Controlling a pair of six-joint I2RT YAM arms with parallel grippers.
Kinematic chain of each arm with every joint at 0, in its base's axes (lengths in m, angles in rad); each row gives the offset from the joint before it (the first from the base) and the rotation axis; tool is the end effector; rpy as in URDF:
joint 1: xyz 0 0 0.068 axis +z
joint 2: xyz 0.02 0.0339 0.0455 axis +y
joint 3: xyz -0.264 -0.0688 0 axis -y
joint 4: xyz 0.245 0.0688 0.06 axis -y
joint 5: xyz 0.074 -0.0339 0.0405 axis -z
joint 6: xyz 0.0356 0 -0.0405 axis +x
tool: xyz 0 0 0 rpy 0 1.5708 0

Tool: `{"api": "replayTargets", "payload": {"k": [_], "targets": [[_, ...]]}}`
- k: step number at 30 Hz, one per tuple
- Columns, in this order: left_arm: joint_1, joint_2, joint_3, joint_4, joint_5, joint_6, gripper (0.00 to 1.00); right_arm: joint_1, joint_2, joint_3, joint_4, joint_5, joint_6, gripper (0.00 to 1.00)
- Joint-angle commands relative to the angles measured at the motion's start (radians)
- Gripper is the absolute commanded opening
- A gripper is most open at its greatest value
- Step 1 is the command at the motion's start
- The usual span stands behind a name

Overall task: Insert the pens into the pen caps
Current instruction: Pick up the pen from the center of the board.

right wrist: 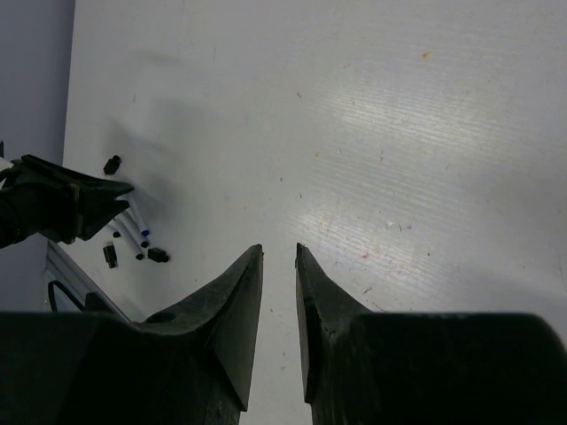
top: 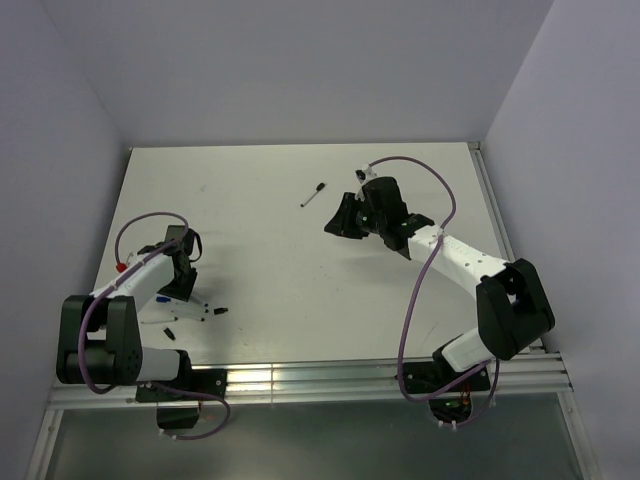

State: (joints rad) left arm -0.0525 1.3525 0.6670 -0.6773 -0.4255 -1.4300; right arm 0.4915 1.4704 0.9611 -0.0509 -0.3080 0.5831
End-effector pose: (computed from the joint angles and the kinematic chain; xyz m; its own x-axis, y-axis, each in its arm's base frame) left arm 0.2129 0.0035 0.1584 -0.1002 -0.8978 -0.4289 -0.9727 0.1791 -0.1478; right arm 0.2842 0.1644 0.2518 -0.7634 0.1865 -0.6185 -0.3065 0.7382 0.6009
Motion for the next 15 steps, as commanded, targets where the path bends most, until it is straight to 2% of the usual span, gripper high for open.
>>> {"api": "replayTargets", "payload": {"k": [1,7,11,15], "targets": [[0.005,0.014,0.006,0.009,0.001,0.009,0.35,0.005,-0.004,-0.001,0.040,-0.002,-0.002,0.29],[0.005,0.042,0.023,0.001,-0.001,0.029,0.20,0.005,-0.002,0.001,0.040,0.000,-0.003,0.29],[0.005,0.045,0.045,0.004,0.004,0.051,0.00,0.004,-0.007,-0.001,0.039,-0.003,-0.006,0.29],[0.005,0.017,0.097,0.021,0.028,0.133,0.00,0.005,-0.016,-0.002,0.045,-0.020,-0.008,0.29]]}}
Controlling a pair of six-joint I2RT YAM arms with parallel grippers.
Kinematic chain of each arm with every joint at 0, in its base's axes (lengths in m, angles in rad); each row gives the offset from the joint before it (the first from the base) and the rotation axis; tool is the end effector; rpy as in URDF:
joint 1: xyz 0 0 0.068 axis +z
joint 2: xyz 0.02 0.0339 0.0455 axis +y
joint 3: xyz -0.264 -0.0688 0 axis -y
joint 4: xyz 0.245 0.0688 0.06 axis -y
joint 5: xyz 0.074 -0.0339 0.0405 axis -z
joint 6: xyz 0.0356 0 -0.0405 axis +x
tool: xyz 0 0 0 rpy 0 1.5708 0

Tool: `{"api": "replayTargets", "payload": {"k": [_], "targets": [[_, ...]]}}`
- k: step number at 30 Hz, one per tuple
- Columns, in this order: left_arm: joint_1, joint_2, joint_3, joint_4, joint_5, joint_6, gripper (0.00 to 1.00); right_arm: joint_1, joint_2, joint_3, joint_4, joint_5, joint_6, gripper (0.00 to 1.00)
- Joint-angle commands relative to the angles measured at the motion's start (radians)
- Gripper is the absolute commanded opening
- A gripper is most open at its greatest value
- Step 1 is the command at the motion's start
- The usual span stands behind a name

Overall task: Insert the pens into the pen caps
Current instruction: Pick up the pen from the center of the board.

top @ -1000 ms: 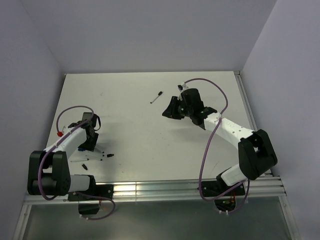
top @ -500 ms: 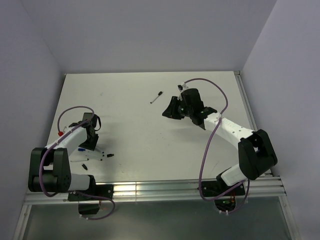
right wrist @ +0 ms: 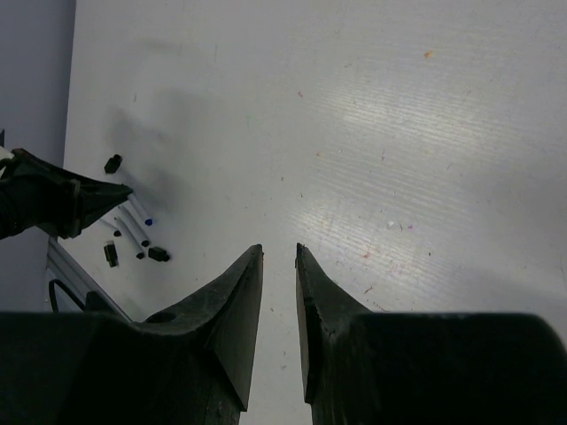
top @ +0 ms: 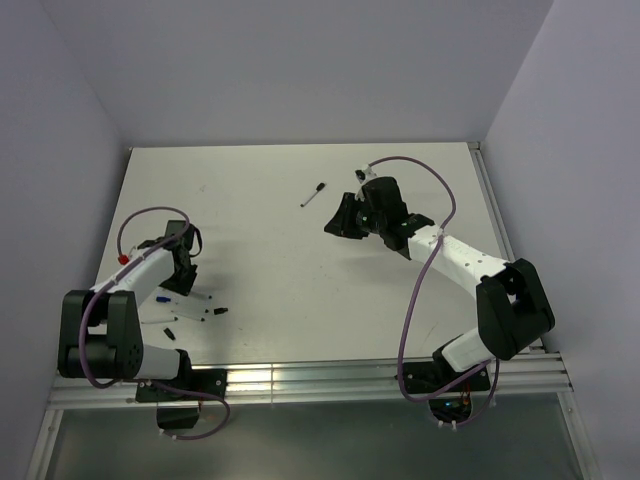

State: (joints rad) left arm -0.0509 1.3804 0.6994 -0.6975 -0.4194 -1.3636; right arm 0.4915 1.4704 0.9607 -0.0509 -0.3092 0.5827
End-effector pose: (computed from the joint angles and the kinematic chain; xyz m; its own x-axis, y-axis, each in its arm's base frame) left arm 0.2190 0.0034 0.1605 -0.1711 -0.8862 -0.4305 -0.9658 0.2373 -0.1048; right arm 0.2841 0.1644 0.2516 -0.7638 0.1857 -0.6181 -0.3072 0.7378 0.6011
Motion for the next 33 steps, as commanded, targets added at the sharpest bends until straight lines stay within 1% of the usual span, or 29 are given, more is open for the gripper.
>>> {"api": "replayTargets", "payload": {"k": [1,3,5,6,7,8,9,10,11,12,13,15,17,20,21,24,30,33], "targets": [[0.003,-0.027,0.081,0.043,0.024,0.089,0.00,0.005,-0.018,-0.002,0.046,-0.028,-0.009,0.29],[0.000,-0.050,0.135,0.068,0.040,0.162,0.00,0.005,-0.022,-0.007,0.048,-0.085,-0.007,0.29],[-0.009,-0.085,0.184,0.088,0.086,0.219,0.00,0.005,-0.024,-0.007,0.106,-0.157,-0.006,0.31],[-0.015,-0.098,0.199,0.136,0.111,0.283,0.00,0.005,-0.025,-0.011,0.126,-0.200,0.002,0.31],[-0.030,-0.118,0.212,0.150,0.138,0.316,0.00,0.005,-0.027,-0.014,0.153,-0.306,0.009,0.31],[-0.043,-0.125,0.250,0.162,0.165,0.336,0.00,0.005,-0.031,-0.029,0.219,-0.348,0.046,0.31],[-0.058,-0.135,0.265,0.183,0.178,0.389,0.00,0.005,-0.036,-0.040,0.258,-0.385,0.067,0.32],[-0.102,-0.151,0.281,0.237,0.198,0.414,0.00,0.005,-0.041,-0.049,0.293,-0.424,0.089,0.34],[-0.124,-0.158,0.304,0.262,0.238,0.437,0.00,0.007,-0.047,-0.059,0.346,-0.473,0.123,0.34],[-0.171,-0.164,0.313,0.283,0.258,0.455,0.00,0.009,-0.050,-0.063,0.370,-0.494,0.135,0.36],[-0.193,-0.172,0.319,0.356,0.290,0.472,0.00,0.010,-0.051,-0.065,0.390,-0.511,0.146,0.37],[-0.234,-0.172,0.327,0.413,0.358,0.477,0.00,0.027,-0.061,-0.073,0.453,-0.548,0.175,0.39],[-0.289,-0.164,0.336,0.478,0.381,0.482,0.00,0.051,-0.064,-0.066,0.494,-0.577,0.193,0.41],[-0.354,-0.150,0.347,0.547,0.412,0.498,0.00,0.082,-0.074,-0.057,0.517,-0.581,0.200,0.43],[-0.380,-0.149,0.350,0.559,0.428,0.501,0.00,0.088,-0.076,-0.053,0.508,-0.565,0.189,0.43],[-0.412,-0.156,0.336,0.616,0.462,0.500,0.00,0.098,-0.091,-0.045,0.462,-0.521,0.143,0.45],[-0.446,-0.187,0.315,0.645,0.488,0.500,0.00,0.101,-0.093,-0.027,0.402,-0.446,0.111,0.47],[-0.457,-0.207,0.307,0.641,0.490,0.508,0.00,0.099,-0.102,-0.010,0.339,-0.378,0.071,0.48]]}}
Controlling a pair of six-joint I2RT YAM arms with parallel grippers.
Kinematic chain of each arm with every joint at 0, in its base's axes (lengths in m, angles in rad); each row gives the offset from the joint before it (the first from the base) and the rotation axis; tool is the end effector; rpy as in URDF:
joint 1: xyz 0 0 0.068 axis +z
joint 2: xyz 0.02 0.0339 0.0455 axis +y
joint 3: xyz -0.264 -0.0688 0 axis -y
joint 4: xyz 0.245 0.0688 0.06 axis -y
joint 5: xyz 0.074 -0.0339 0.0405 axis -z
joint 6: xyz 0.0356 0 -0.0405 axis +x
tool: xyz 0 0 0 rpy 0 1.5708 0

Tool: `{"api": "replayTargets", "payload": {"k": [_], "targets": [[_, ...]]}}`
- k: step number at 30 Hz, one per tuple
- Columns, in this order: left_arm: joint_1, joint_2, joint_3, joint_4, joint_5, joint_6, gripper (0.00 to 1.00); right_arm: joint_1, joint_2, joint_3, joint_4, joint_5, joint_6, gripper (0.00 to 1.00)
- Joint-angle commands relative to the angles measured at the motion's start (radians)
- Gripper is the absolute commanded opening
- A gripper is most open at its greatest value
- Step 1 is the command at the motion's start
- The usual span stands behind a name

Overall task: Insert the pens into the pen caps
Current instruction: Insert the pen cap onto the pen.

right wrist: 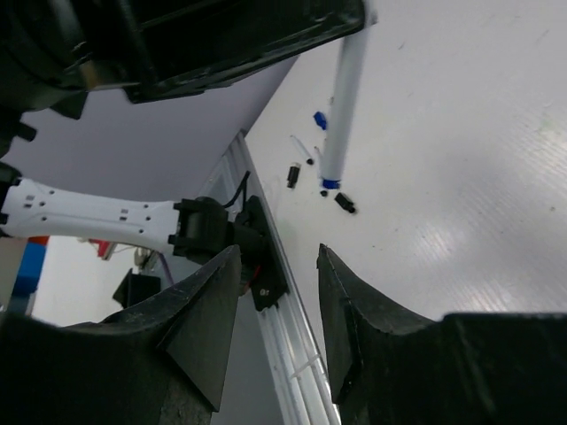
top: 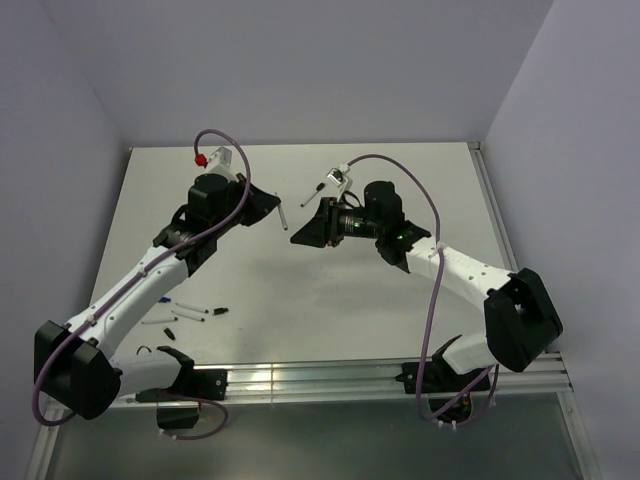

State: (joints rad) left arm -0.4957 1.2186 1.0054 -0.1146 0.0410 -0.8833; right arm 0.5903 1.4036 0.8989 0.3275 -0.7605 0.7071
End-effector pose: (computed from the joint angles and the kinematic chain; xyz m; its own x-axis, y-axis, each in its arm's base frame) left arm 0.2498 -0.1368 0.3328 -0.5734 -0.5678 -0.5906 0.1044 0.6644 -0.7401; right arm 0.2503 0.1973 0.2903 -0.7395 0.0711 -0.6694 -0.6400 0.2342 0.7318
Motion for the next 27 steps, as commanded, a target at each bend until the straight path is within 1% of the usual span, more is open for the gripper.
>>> {"api": "replayTargets", "payload": {"k": [1,9,27], "targets": [[-0.014,-0.056,-0.007,0.056,0.031,0.027,0.00,-0.001,-0.038,0.055,-0.051,0.090,-0.070,0.48],[-0.035,-0.085,-0.045,0.078,0.068,0.032,0.00,0.002,-0.018,0.070,-0.033,0.092,-0.057,0.52],[-0.083,-0.076,-0.073,0.105,0.054,0.006,0.00,0.019,0.026,0.112,-0.050,0.109,-0.052,0.51]]}}
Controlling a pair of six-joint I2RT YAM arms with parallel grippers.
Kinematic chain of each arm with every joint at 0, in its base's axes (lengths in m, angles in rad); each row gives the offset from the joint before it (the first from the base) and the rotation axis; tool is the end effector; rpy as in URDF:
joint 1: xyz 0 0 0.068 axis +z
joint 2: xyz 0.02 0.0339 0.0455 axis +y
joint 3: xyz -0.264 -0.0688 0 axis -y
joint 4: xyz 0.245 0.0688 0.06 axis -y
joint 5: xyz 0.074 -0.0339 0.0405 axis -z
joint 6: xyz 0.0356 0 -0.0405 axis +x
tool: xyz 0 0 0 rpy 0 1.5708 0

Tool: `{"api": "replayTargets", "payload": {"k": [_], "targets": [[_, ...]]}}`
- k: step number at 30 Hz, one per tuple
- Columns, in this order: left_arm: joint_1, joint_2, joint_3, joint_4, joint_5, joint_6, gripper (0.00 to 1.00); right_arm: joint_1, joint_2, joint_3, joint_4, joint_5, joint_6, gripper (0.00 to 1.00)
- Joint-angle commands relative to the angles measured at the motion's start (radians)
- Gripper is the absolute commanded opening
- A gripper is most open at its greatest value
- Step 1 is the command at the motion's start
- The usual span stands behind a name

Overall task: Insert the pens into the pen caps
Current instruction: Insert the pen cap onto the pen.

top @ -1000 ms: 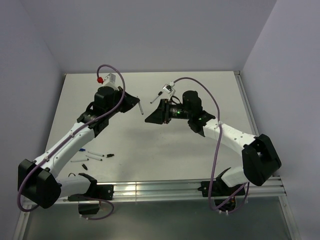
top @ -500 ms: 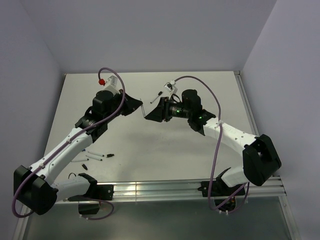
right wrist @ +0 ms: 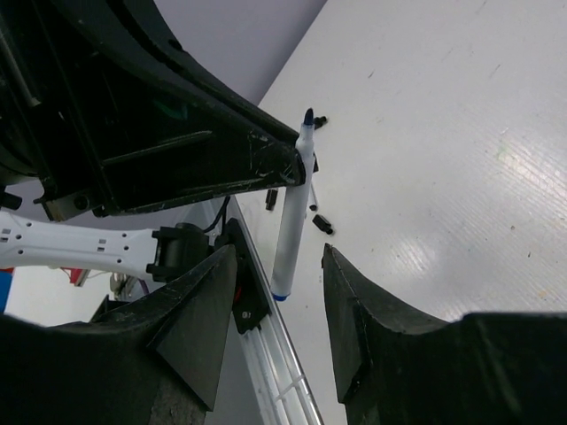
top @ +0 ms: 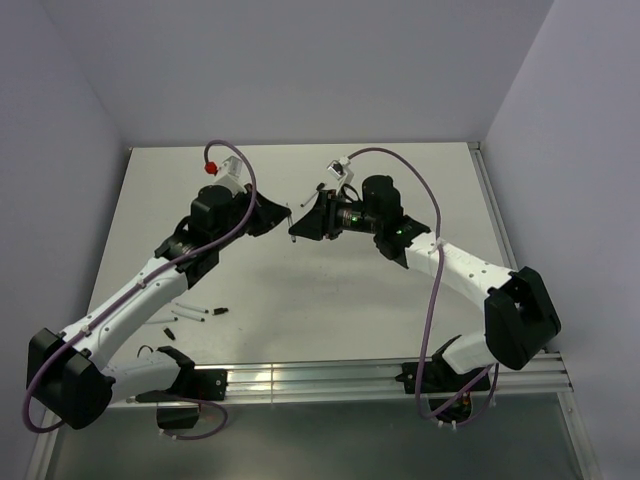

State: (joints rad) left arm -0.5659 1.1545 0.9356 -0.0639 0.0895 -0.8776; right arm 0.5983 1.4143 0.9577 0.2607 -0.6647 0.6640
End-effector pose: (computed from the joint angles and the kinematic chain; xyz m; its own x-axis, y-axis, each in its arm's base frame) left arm 0.2267 -0.1477 0.3298 -0.6170 -0.5157 -0.5944 0.2064 0.6229 -0.7546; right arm 0.2564 0.2014 0.3002 -0.7080 0.1045 -0.6985 -0.6437 0.3114 0.6990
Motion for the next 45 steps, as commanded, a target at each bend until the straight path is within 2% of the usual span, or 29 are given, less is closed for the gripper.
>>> {"api": "replayTargets", "payload": {"k": [1,16,30,34,38,41,45], "targets": [[-0.014,-0.010,-0.004,0.055,0.004,0.000,0.00,0.012,0.020,0.053,0.017,0.013,-0.009,0.51],[-0.046,0.013,-0.001,0.096,-0.007,-0.009,0.00,0.017,0.046,0.055,0.031,0.013,0.006,0.47],[-0.061,0.020,-0.024,0.122,-0.007,-0.021,0.00,0.018,0.057,0.056,0.020,0.022,0.011,0.33],[-0.061,0.010,-0.029,0.130,-0.001,-0.023,0.00,0.018,0.057,0.061,0.003,0.036,0.005,0.19],[-0.063,0.010,-0.029,0.122,0.007,-0.020,0.00,0.018,0.058,0.067,-0.020,0.046,-0.006,0.01],[-0.063,0.004,-0.020,0.098,-0.002,-0.017,0.00,0.018,0.057,0.070,-0.037,0.053,-0.015,0.00],[-0.063,-0.029,-0.001,0.032,-0.068,-0.020,0.21,0.018,0.048,0.059,-0.043,0.053,-0.014,0.00]]}}
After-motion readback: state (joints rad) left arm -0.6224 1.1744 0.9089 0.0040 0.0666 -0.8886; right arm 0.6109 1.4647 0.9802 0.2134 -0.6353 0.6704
